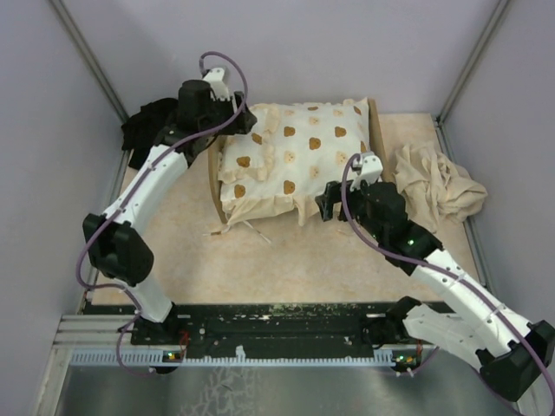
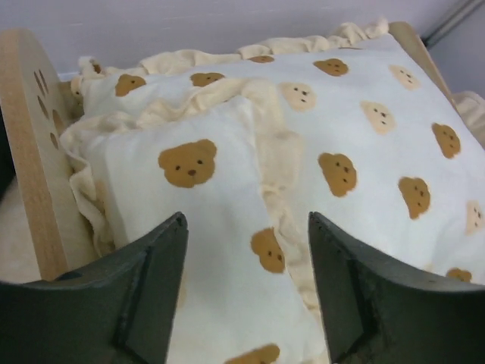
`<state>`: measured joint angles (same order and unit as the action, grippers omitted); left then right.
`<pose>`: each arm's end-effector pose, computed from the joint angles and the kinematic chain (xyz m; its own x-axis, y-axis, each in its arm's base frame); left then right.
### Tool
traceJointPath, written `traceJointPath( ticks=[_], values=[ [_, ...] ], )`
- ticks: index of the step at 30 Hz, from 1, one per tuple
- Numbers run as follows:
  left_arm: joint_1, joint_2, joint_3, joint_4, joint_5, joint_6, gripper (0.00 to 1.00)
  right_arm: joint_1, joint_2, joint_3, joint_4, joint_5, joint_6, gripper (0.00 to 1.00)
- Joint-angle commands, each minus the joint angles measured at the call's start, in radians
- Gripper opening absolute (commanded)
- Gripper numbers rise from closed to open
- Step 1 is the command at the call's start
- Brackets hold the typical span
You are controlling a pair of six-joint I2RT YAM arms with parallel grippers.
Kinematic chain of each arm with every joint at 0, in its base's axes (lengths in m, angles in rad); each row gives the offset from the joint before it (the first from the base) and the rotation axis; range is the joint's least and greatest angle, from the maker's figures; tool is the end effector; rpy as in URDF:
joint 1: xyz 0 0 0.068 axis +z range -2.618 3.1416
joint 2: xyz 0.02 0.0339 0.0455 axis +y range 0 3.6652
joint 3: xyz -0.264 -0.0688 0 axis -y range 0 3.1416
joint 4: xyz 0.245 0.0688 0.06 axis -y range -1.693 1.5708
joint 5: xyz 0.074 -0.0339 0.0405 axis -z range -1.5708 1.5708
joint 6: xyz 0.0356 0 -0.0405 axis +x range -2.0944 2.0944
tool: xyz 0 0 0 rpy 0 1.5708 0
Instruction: Set up the pet bed
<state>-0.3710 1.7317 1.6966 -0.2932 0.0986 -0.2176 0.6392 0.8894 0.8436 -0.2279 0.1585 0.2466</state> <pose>0.3835 -0.1529 0.3902 -0.3901 -0.0788 -0.9174 0.3722 0.8978 -0.2353 0.1689 0.1186 0.3378 -0.3244 0.0592 -0.9441 -0.4000 0.8958 0.1936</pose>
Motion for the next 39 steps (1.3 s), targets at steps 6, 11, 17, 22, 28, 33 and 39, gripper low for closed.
traceJointPath(
  ticks=[6, 11, 17, 22, 28, 33, 39],
  values=[
    [0.000, -0.311, -0.210, 0.014, 0.128, -0.021, 1.00, 0.004, -0.197, -0.056, -0.086, 0.097, 0.120, 0.86],
    [0.000, -0.506, -0.372, 0.025, 0.136, -0.011, 1.00, 0.004, -0.285, -0.047, -0.163, 0.139, 0.182, 0.86],
    [0.001, -0.753, -0.597, 0.054, 0.233, -0.001, 1.00, 0.004, -0.362, -0.037, -0.211, 0.160, 0.178, 0.86],
    [0.000, -0.897, -0.737, 0.041, 0.272, -0.045, 1.00, 0.004, -0.434, -0.066, -0.199, 0.164, 0.197, 0.87],
    [0.001, -1.040, -0.897, 0.113, 0.247, -0.097, 1.00, 0.004, -0.458, -0.108, -0.206, 0.151, 0.226, 0.87],
    [0.000, -1.042, -0.919, 0.102, 0.238, -0.110, 1.00, 0.003, -0.468, -0.122, -0.201, 0.143, 0.235, 0.87],
    [0.000, -1.010, -0.909, 0.103, 0.246, -0.136, 1.00, 0.004, -0.468, -0.114, -0.211, 0.149, 0.233, 0.88]
  ],
)
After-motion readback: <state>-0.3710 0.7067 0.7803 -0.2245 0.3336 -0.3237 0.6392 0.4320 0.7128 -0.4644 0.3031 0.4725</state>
